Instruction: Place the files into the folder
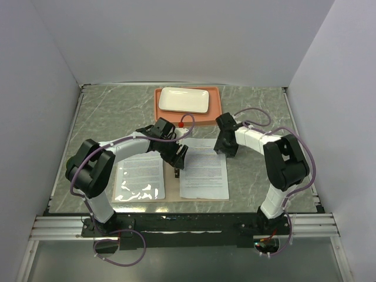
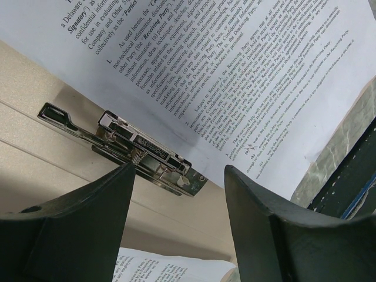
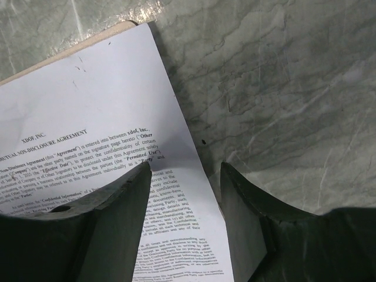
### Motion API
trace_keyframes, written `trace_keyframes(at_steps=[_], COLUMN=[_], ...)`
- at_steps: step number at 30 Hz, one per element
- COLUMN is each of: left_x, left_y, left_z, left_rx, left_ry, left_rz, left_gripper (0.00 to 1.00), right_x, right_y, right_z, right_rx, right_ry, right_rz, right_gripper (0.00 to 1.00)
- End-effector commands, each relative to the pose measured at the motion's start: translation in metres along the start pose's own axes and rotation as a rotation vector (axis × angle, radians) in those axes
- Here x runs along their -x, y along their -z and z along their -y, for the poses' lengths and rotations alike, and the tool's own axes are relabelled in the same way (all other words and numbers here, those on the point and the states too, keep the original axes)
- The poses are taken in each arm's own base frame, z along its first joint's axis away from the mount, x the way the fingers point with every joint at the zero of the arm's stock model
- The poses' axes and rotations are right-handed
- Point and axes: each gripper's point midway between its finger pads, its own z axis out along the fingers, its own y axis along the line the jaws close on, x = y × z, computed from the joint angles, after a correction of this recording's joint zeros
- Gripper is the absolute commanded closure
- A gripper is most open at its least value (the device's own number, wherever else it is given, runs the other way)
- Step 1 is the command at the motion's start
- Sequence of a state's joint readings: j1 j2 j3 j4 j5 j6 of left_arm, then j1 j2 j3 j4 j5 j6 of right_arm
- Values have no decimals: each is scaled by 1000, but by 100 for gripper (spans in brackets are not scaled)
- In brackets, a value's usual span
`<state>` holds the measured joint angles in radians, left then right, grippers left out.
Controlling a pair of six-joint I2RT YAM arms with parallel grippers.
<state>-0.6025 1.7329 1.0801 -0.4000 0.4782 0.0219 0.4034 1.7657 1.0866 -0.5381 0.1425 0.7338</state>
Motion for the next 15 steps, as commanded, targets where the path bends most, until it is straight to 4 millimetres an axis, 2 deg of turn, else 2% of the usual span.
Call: trace_keyframes(at_steps=[1, 11, 15], left_x=[11, 12, 11], left_y=[1, 2, 3], left_z=[5, 7, 7], left_rx=[-31, -40, -39], left_ry=[-15, -17, -17], left_rz=[35, 38, 36], left_gripper=[32, 32, 32], right_x=[1, -3, -8], right_y=[1, 19, 20], right_z=[-16, -37, -41], right_rx=[28, 68, 70], right_ry=[-7, 19, 32], right_rz=[12, 32, 30], right_gripper=[42, 42, 42])
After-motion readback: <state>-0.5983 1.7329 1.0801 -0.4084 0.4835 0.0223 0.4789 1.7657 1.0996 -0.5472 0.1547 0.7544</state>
